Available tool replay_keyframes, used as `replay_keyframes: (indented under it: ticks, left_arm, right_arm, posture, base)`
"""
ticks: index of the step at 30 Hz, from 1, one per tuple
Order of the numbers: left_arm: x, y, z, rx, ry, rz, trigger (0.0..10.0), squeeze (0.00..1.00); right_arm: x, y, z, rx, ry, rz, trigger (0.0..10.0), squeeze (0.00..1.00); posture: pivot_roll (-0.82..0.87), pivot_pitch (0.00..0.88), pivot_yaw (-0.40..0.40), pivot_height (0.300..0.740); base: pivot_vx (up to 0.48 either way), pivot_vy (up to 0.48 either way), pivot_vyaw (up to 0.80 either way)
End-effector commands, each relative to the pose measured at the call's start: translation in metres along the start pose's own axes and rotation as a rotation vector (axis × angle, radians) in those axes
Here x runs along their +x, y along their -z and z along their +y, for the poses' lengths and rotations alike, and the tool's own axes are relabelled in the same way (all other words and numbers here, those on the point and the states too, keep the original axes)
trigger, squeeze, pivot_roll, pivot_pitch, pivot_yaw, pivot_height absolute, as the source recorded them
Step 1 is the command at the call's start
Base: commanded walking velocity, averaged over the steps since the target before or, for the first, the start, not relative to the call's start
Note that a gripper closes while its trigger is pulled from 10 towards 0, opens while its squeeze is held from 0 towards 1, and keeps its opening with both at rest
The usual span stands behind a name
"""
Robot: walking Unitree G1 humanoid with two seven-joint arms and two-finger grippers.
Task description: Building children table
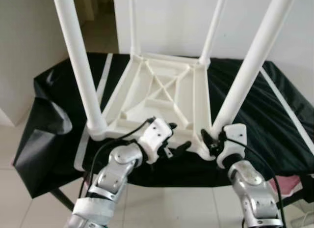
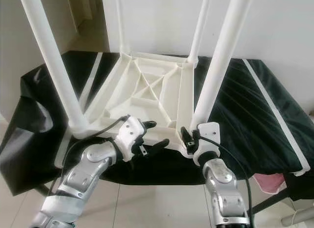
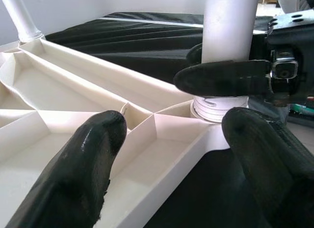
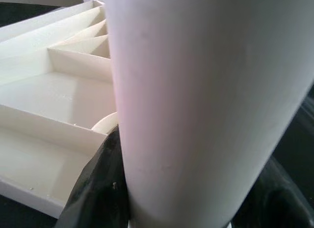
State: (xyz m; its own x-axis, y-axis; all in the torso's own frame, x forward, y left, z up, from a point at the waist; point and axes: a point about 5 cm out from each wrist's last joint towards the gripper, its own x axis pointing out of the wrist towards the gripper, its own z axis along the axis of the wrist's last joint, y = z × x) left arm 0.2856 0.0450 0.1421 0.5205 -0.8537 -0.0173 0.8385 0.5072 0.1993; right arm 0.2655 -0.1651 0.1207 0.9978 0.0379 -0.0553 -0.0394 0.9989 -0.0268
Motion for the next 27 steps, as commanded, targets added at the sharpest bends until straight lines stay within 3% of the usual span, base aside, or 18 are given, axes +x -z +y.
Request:
replay_keyframes:
  ticks: [1,4,10,17,18,21,22,23,24,27]
  left_arm:
    - [-0.001,-0.004,0.003,-0.013,0.0,-0.015,10.0,0.0]
    - [-0.002,-0.004,0.005,-0.01,-0.005,-0.015,10.0,0.0]
    - [-0.002,-0.002,0.006,0.001,-0.008,0.001,10.0,0.0]
    - [-0.002,-0.004,0.008,-0.013,-0.023,-0.009,10.0,0.0]
    - [-0.001,-0.005,0.009,-0.002,-0.03,-0.013,10.0,0.0]
    - [-0.001,-0.005,0.009,0.006,-0.034,-0.015,10.0,0.0]
    - [0.0,-0.005,0.008,0.015,-0.038,-0.016,10.0,0.0]
    - [0.0,-0.005,0.008,0.015,-0.038,-0.016,10.0,0.0]
    - [0.001,-0.005,0.008,0.026,-0.038,-0.015,10.0,0.0]
    - [0.003,-0.007,0.009,0.036,-0.042,-0.013,10.0,0.0]
  right_arm:
    - [-0.004,0.019,-0.007,-0.006,0.136,0.107,10.0,0.0]
    - [-0.003,0.016,-0.003,0.036,0.251,0.104,10.0,0.0]
    - [-0.003,0.013,0.008,0.06,0.226,0.104,10.0,0.0]
    - [-0.003,0.009,0.004,0.026,0.21,0.09,10.0,0.02]
    - [-0.002,0.008,0.001,-0.007,0.194,0.077,10.0,0.27]
    - [-0.001,0.007,-0.003,-0.019,0.176,0.067,10.0,0.35]
    - [-0.001,0.005,-0.006,-0.038,0.161,0.053,10.0,0.49]
    - [-0.001,0.005,-0.006,-0.038,0.161,0.053,10.0,0.49]
    - [0.0,0.002,-0.01,-0.041,0.142,0.037,10.0,1.0]
    - [-0.001,-0.005,-0.017,-0.047,0.093,-0.002,10.0,1.0]
  posture:
    - [-0.02,0.0,-0.036,0.74]
    - [-0.01,0.0,-0.036,0.74]
    - [-0.02,0.0,-0.035,0.74]
    - [-0.02,0.0,-0.041,0.74]
    - [-0.02,0.0,-0.041,0.74]
    - [-0.02,0.0,-0.039,0.74]
    - [-0.03,0.0,-0.039,0.74]
    - [-0.03,0.0,-0.039,0.74]
    - [-0.03,0.0,-0.038,0.74]
    - [-0.04,0.0,-0.037,0.74]
  base:
    - [0.0,0.0,0.0]
    - [0.0,0.0,0.0]
    - [0.0,0.0,0.0]
    - [0.0,0.0,0.0]
    - [0.0,0.0,0.0]
    - [0.0,0.0,0.0]
    - [0.0,0.0,0.0]
    - [0.0,0.0,0.0]
    - [0.0,0.0,0.0]
    - [0.0,0.0,0.0]
